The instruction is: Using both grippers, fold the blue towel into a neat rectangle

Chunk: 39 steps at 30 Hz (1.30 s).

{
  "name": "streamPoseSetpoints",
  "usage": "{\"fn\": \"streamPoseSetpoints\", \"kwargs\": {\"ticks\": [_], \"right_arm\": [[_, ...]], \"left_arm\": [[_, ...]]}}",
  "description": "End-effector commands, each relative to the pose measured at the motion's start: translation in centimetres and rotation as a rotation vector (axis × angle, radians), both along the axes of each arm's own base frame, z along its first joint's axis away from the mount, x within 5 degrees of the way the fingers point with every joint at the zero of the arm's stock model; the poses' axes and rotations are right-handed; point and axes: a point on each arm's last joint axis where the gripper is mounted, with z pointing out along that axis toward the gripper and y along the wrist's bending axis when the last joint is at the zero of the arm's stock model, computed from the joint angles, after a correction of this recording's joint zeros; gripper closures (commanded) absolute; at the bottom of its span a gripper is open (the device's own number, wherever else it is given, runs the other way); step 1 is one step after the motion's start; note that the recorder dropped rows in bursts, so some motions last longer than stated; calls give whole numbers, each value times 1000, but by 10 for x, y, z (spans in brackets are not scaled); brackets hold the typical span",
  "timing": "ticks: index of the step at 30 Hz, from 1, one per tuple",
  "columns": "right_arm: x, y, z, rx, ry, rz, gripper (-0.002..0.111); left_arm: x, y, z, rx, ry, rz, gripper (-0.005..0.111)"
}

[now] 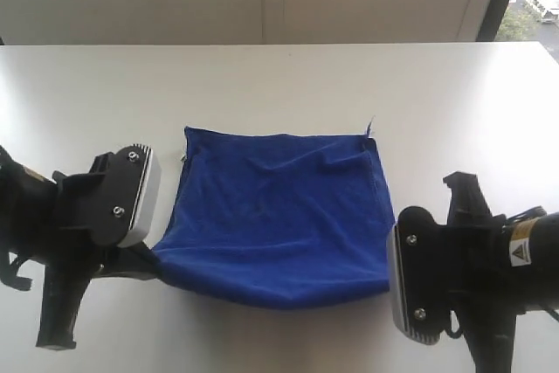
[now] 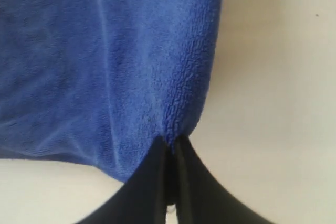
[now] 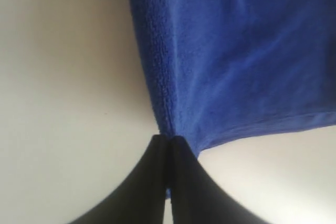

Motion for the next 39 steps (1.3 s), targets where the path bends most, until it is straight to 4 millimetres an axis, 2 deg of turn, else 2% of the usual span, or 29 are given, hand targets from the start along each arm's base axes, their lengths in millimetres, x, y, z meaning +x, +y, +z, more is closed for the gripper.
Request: {"fn": "streamPoseSetpoints", "kwargs": {"ticks": [1, 7, 12, 18, 22, 26, 33, 36, 39], "right_arm": [[6, 0, 13, 70, -143, -46, 108], [27, 2, 20, 116, -249, -110, 108], [52, -2, 23, 151, -322, -183, 108], [81, -5, 14, 152, -343, -233, 108], [90, -3, 7, 146, -331, -239, 108], [83, -5, 13, 138, -310, -238, 108], [40, -15, 44, 62, -233, -168, 108], [26, -18, 48, 42, -175, -156, 108], [17, -13, 52, 48, -178, -119, 108]], "left_arm": [[7, 1, 7, -46, -65, 130, 107], [28, 5, 16, -109, -241, 330, 107], [44, 10, 20, -141, -369, 467, 107], [61, 3, 10, -112, -362, 482, 107], [71, -3, 6, -118, -324, 499, 107], [65, -2, 16, -143, -325, 488, 107], [20, -3, 44, -207, -107, 336, 107], [2, 1, 46, -206, -3, 316, 107], [-8, 3, 46, -195, 27, 285, 107]]}}
